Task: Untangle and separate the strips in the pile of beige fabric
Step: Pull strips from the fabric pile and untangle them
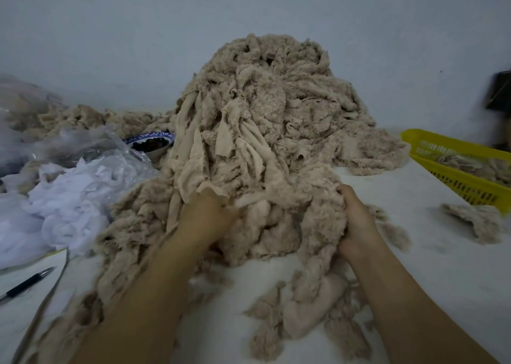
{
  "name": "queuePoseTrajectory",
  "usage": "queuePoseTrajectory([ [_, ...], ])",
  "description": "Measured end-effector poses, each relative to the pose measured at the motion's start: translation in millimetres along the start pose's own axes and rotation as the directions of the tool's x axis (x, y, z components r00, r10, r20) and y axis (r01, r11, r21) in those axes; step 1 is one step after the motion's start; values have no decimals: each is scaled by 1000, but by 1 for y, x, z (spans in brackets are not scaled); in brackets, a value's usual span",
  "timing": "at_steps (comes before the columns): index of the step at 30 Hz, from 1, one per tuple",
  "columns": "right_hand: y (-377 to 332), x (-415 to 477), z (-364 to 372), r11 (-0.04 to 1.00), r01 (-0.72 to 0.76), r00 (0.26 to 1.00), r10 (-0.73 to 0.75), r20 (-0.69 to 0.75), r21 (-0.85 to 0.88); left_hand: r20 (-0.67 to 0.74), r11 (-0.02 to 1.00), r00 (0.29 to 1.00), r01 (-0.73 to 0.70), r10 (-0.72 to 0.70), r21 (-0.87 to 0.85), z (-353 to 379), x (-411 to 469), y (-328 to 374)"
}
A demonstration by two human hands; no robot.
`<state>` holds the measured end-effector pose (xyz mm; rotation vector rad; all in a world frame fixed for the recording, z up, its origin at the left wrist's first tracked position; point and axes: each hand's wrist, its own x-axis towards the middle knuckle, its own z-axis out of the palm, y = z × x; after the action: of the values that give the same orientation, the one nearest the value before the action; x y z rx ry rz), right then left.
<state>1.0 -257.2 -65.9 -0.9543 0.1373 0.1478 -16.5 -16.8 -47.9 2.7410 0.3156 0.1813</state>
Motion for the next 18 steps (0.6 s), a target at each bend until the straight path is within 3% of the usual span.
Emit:
queuePoseTrajectory([
  [1,1,-1,1,1000,-7,1000,7,21,26,-12,990,995,-101,103,98,9,-1,2],
  [2,1,-2,2,999,-10,999,8,37,44,-36,977,979,-198,201,76,18,-4,8],
  [4,2,-2,3,998,9,998,-14,65,68,-81,915,925,-380,372,-139,32,-14,28],
  [6,3,1,4,994,99,994,-100,37,44,-45,846,921,-374,387,-380,40,-25,50],
  [7,4,1,4,980,193,981,-193,19,-40,-24,797,947,-283,320,-533,40,-29,58],
  [8,6,-1,6,932,309,951,-308,35,-189,20,697,969,-165,248,-698,39,-30,63],
  [10,14,-11,14,709,505,860,-459,222,-491,191,418,956,83,224,-905,36,-29,70],
  [13,34,-21,26,404,652,758,-352,549,-642,378,73,891,372,253,-925,23,-25,67],
  [15,42,-23,27,394,660,749,-272,604,-640,441,-137,873,472,206,-871,16,-18,58],
  [18,36,-19,21,447,578,815,-260,519,-683,392,-499,903,425,176,-755,11,-11,42],
])
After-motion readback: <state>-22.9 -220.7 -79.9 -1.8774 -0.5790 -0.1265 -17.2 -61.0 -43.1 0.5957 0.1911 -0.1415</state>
